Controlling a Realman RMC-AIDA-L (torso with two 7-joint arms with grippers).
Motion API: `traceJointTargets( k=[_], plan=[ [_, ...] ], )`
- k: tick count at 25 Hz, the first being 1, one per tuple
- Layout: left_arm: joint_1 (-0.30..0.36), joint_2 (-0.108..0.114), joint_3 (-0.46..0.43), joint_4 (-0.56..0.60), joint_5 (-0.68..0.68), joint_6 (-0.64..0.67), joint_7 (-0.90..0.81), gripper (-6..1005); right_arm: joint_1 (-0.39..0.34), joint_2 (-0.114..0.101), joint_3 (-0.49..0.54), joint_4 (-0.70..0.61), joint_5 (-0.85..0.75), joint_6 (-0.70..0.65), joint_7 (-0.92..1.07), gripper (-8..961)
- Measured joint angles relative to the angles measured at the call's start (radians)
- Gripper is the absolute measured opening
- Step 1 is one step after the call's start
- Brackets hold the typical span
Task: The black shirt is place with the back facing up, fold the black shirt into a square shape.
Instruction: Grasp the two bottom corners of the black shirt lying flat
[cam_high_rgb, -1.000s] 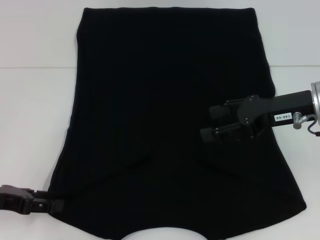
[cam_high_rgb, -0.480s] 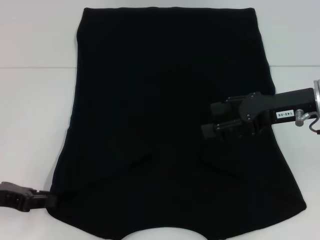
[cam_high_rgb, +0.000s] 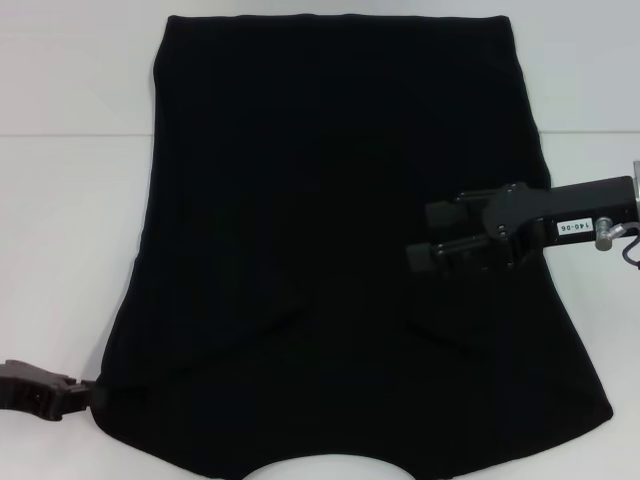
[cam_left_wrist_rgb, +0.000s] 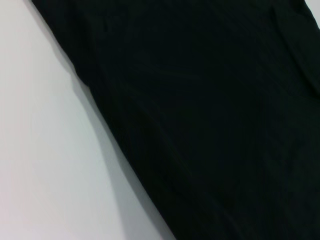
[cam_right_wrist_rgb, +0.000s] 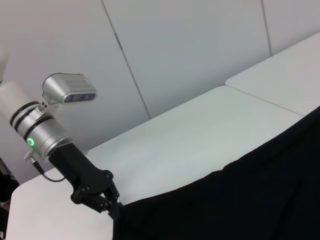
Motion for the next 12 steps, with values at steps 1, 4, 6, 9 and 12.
traceJointTargets(
  k=[1, 4, 6, 9, 12],
  plan=[
    [0.0, 0.0, -0.001, 0.004, -0.002, 0.007, -0.002, 69, 0.0, -0.001, 0.0, 0.001, -0.004, 0.003, 0.006, 909],
    [0.0, 0.0, -0.002, 0.01, -0.006, 0.019, -0.002, 49, -0.002, -0.011, 0.0, 0.001, -0.042, 0.009, 0.056, 906],
    [-0.003, -0.001, -0.002, 0.01, -0.006, 0.022, -0.002, 47, -0.008, -0.023, 0.0, -0.002, -0.071, 0.01, 0.1, 904],
    [-0.009, -0.005, -0.002, 0.01, -0.008, 0.02, -0.003, 45, -0.03, -0.047, 0.0, -0.005, -0.106, 0.01, 0.171, 901],
    [-0.015, -0.008, -0.002, 0.01, -0.009, 0.014, -0.003, 45, -0.066, -0.08, 0.0, -0.006, -0.12, 0.003, 0.239, 898]
  ],
)
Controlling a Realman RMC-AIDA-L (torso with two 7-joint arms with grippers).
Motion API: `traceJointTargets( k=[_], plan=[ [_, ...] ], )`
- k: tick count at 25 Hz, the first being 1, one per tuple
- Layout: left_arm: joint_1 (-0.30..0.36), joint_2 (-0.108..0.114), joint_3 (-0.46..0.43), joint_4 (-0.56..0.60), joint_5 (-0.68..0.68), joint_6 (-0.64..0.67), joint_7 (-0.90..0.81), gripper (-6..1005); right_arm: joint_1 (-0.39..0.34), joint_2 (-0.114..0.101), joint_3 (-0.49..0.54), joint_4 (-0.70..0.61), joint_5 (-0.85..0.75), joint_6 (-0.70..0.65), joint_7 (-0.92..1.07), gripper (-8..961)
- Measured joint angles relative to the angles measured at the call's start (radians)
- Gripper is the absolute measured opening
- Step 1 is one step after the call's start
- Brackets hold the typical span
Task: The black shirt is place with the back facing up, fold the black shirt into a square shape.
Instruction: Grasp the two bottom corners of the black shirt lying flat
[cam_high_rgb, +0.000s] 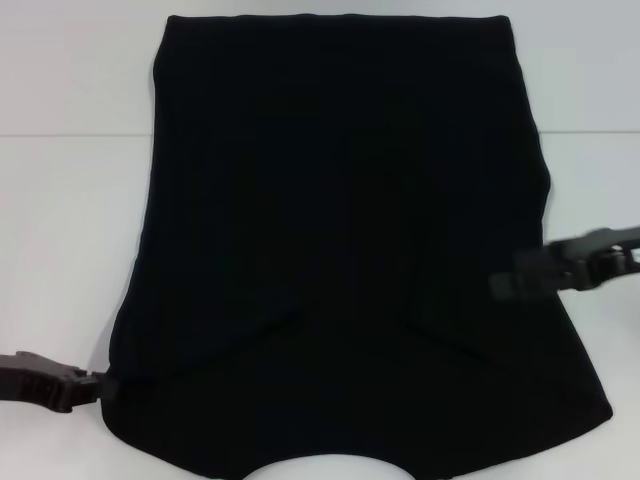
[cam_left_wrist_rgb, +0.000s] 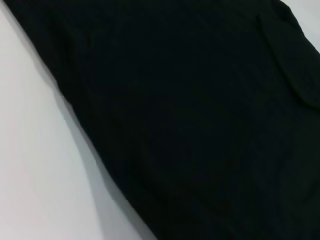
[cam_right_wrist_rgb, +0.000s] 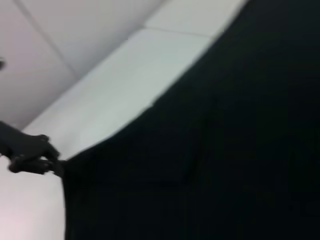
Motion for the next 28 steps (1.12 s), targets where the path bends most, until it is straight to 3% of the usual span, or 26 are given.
traceJointTargets(
  k=[3, 6, 19, 28],
  plan=[
    [-0.006, -0.001, 0.0, 0.0, 0.0, 0.0, 0.002, 45, -0.03, -0.03, 0.0, 0.009, -0.01, -0.009, 0.056, 894],
    [-0.013, -0.001, 0.0, -0.001, -0.001, -0.005, 0.006, 45, -0.05, -0.043, 0.0, 0.014, -0.037, -0.025, 0.1, 891],
    [-0.032, -0.003, 0.01, -0.014, -0.001, -0.026, 0.007, 45, -0.059, -0.05, 0.003, 0.049, -0.28, -0.065, 0.166, 882],
    [-0.034, -0.003, 0.011, -0.017, 0.0, -0.04, 0.01, 45, -0.05, -0.041, 0.007, 0.054, -0.325, -0.057, 0.185, 883]
  ],
)
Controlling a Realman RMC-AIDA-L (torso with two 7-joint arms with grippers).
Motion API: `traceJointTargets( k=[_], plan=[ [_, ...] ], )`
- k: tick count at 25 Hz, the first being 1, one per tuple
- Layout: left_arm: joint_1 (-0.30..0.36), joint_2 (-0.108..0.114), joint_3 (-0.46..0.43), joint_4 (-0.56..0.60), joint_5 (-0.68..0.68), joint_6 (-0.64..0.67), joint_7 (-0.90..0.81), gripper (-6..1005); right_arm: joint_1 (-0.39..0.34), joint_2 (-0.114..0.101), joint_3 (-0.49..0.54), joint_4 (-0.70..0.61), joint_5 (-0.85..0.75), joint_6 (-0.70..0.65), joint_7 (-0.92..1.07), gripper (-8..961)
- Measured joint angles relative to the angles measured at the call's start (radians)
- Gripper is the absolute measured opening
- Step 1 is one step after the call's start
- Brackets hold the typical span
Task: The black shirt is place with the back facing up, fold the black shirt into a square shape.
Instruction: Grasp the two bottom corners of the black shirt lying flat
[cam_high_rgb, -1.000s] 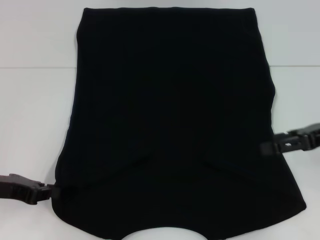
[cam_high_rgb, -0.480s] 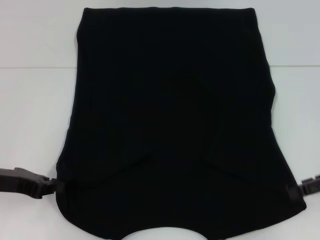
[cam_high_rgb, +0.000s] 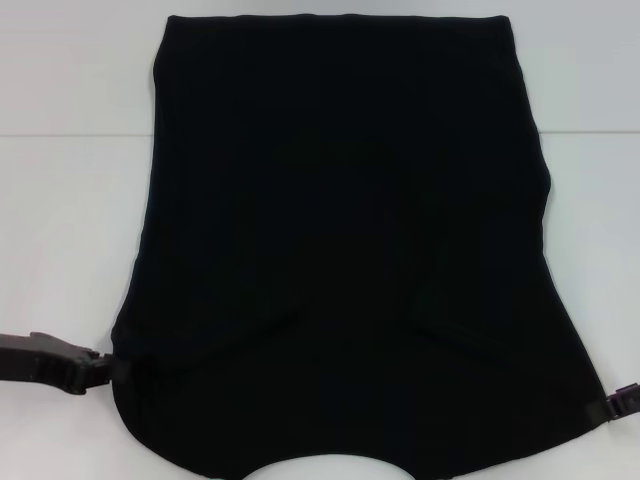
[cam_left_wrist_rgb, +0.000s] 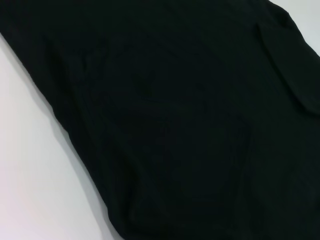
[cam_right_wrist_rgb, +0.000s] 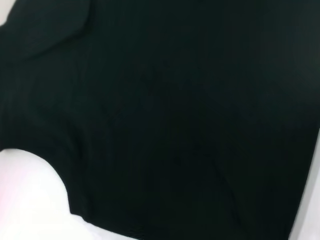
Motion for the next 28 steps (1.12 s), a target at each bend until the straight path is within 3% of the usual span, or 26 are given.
traceJointTargets(
  k=[19, 28],
  plan=[
    [0.005, 0.0, 0.0, -0.005, -0.001, -0.012, 0.004, 44, 0.012, 0.021, -0.002, 0.002, -0.045, 0.034, 0.016, 884],
    [0.002, 0.001, 0.0, -0.005, -0.001, -0.013, 0.008, 44, 0.029, 0.041, -0.006, 0.003, -0.052, 0.036, 0.016, 885]
  ],
)
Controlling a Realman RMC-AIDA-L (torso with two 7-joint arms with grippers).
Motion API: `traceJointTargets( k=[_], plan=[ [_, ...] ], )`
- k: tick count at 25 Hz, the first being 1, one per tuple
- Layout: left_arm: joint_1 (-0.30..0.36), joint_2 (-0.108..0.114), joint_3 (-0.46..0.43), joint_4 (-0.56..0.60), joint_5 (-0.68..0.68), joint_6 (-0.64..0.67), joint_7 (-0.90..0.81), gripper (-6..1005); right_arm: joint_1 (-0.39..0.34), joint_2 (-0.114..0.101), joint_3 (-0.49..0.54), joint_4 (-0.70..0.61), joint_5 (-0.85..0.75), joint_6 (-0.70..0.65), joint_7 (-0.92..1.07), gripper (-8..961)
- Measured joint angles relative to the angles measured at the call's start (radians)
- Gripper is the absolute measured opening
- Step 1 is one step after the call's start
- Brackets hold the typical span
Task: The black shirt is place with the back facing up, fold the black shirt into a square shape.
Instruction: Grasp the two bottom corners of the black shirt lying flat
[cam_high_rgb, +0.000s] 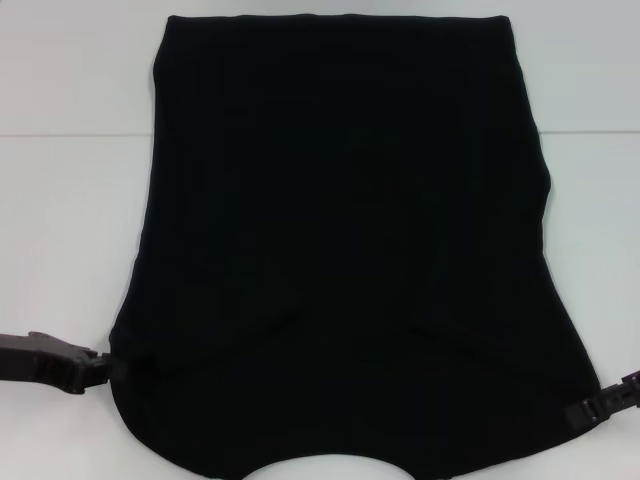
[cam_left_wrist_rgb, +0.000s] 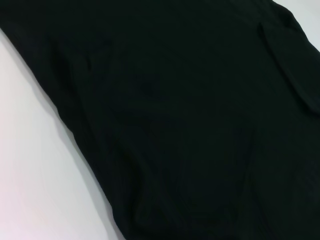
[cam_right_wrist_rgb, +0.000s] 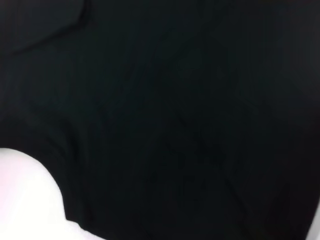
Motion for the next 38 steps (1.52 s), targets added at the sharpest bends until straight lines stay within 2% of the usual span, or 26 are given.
traceJointTargets(
  k=[7, 30, 38],
  plan=[
    [0.0, 0.001, 0.0, 0.0, 0.0, -0.01, 0.002, 44, 0.028, 0.019, 0.001, -0.003, -0.036, -0.009, 0.001, 885],
    [-0.004, 0.002, 0.0, -0.003, 0.0, -0.027, 0.002, 48, 0.059, 0.033, 0.002, -0.012, -0.031, -0.007, 0.006, 840],
    [-0.007, 0.004, 0.0, -0.003, 0.0, -0.03, 0.002, 52, 0.06, 0.042, 0.005, -0.014, -0.033, 0.001, 0.006, 628]
  ],
)
